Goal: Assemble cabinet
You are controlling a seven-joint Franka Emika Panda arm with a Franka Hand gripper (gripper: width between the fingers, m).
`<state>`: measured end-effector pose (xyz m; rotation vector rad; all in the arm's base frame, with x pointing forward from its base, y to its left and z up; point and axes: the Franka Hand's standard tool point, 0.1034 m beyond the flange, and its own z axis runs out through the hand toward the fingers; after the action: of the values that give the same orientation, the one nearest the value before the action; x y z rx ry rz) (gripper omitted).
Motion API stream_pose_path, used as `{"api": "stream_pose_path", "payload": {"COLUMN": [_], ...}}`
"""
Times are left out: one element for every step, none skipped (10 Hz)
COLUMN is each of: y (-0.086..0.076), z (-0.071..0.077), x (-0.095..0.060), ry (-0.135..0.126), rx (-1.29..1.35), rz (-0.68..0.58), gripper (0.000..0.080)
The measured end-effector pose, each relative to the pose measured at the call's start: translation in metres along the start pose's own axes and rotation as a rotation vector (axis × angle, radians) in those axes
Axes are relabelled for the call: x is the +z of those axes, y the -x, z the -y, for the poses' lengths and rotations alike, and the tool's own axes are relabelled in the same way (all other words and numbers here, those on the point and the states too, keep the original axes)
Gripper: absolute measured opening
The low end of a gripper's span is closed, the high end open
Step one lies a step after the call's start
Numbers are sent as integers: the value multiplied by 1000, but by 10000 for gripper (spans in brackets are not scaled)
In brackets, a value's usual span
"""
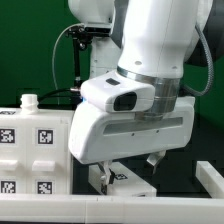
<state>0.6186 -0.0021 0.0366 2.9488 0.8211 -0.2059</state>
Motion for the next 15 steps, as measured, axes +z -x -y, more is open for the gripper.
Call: {"api": "stream_pose_path", "payload": {"y": [1,1,2,2,2,2,2,2,4,4,5,5,5,5,5], "z": [-1,-2,-1,-1,0,1,2,2,1,0,0,1,1,1,2], "x": [1,3,7,10,13,16,19,24,27,30,31,30,27,26,24], "ry": [0,0,1,1,2,2,1,2,7,17,17,16,14,14,10], "rx": [3,4,3,3,3,3,4,3,5,6,8,12,12,13,17], "rz": [0,1,2,5,5,6,9,9,3,-12,-11,-10,-10,-9,-5], "gripper": [648,648,648,648,648,648,648,648,648,648,648,648,560,560,560]}}
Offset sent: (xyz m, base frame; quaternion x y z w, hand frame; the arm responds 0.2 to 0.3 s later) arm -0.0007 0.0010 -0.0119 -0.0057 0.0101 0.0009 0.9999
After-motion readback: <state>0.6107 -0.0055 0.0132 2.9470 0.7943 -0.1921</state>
